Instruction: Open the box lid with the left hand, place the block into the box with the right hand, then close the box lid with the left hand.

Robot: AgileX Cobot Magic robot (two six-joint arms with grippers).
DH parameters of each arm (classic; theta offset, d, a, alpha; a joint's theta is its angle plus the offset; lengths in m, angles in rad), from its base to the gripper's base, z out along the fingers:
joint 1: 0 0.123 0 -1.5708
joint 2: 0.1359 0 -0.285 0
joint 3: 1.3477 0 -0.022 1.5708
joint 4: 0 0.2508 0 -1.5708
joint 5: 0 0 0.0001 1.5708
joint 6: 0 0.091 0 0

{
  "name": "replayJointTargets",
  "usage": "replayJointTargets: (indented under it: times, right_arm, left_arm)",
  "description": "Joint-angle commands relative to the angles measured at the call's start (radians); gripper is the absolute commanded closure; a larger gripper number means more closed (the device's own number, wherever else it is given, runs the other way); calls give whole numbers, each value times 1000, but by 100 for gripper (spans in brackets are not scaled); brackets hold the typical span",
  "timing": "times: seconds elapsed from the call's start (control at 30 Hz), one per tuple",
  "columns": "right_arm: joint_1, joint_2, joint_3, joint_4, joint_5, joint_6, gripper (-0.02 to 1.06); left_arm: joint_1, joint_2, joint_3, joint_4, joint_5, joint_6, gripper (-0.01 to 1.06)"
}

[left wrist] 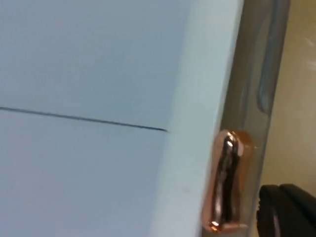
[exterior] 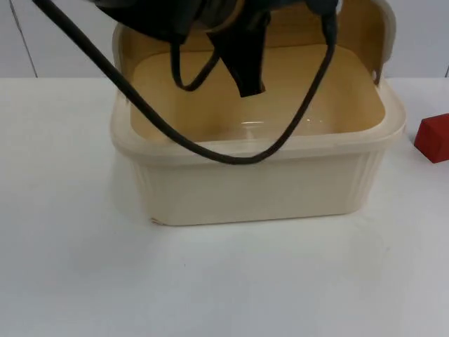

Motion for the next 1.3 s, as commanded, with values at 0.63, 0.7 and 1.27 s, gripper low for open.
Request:
replayJointTargets:
  times: [0.63,0.7,1.27]
  right_arm:
    - [4,-4,-5,36,27,3,0]
    - [4,-4,-5,36,29,3,0]
    - [4,-4,-5,36,37,3,0]
  left_arm:
    - [-16,-489,30,-1159,-195,75,105]
    - [16,-526,30,-1159,-197,40,105]
    - [614,-725,30,-1303,127,254,105]
